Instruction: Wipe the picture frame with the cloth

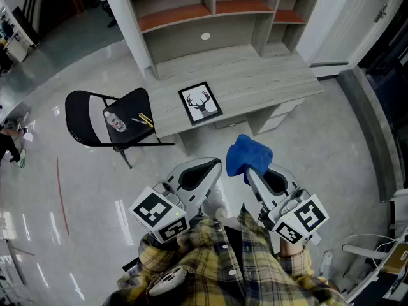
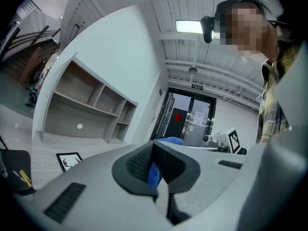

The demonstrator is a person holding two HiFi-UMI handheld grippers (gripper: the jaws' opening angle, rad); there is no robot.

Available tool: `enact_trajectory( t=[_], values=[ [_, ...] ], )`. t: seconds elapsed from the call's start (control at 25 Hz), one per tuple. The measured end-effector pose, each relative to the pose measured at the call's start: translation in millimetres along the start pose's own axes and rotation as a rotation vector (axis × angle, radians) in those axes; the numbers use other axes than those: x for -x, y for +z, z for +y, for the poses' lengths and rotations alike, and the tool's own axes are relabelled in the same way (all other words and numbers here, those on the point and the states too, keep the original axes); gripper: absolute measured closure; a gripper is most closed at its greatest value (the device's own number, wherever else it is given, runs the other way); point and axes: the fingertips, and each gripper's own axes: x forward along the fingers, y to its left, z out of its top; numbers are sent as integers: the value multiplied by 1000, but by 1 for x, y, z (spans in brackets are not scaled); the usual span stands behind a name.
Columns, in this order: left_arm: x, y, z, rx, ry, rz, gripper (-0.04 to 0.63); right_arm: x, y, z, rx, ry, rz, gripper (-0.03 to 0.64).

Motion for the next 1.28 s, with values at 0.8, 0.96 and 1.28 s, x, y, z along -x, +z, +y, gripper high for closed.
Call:
enact_trajectory(
  t=[0.8, 0.96, 1.28],
  values=[
    [6, -34, -38, 5, 65, -5, 591, 60, -26, 4, -70, 20, -22, 569],
    [9, -37, -32, 25, 79, -5, 591, 53, -28, 5, -80, 34, -3, 569],
    [7, -25, 23, 50, 103, 3, 591, 3, -26, -10, -103, 32, 17, 569]
  ],
)
